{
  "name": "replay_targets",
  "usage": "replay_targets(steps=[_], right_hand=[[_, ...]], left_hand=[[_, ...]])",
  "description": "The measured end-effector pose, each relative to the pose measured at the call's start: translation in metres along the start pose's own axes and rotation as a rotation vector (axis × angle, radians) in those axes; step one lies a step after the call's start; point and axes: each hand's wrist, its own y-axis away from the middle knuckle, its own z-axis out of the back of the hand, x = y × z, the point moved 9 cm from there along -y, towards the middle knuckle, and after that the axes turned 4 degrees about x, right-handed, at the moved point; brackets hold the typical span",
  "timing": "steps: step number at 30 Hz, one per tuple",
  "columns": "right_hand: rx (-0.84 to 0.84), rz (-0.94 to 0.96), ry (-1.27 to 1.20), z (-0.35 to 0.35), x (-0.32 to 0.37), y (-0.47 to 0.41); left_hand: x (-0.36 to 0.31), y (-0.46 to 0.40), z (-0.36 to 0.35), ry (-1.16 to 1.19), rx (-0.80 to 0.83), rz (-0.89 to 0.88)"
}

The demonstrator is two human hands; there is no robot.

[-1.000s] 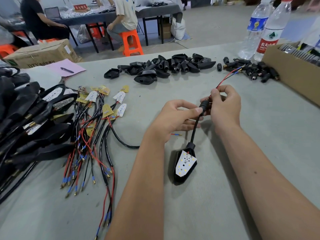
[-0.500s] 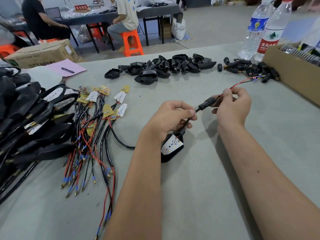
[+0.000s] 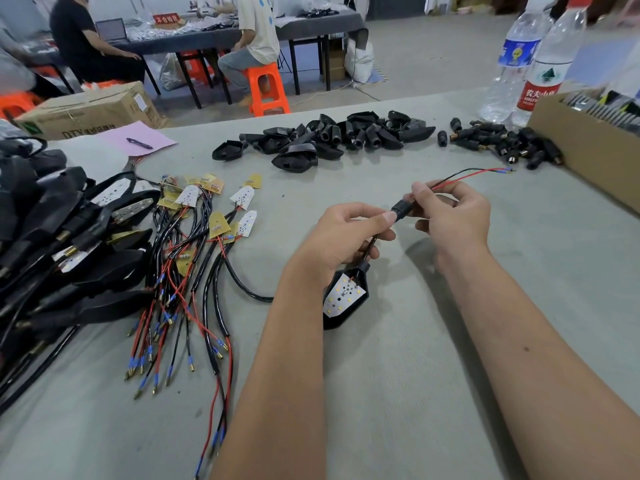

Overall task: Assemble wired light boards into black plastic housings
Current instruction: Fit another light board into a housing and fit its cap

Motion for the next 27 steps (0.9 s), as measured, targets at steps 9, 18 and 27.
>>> replay_targets(steps=[9, 18, 27], right_hand=[[-0.055, -0.007, -0.061, 0.006, -0.003, -0.003], [-0.218, -0.031, -0.309, 0.024, -0.009, -0.008], [-0.024, -0.161, -0.291, 0.001, -0.020, -0.011]], left_hand=[[0.006, -0.001, -0.003, 0.026, 0.048, 0.037], [0.005, 0.005, -0.007, 0.130, 0.217, 0.080], [0.002, 0.002, 0.000, 0.104, 0.142, 0.023]])
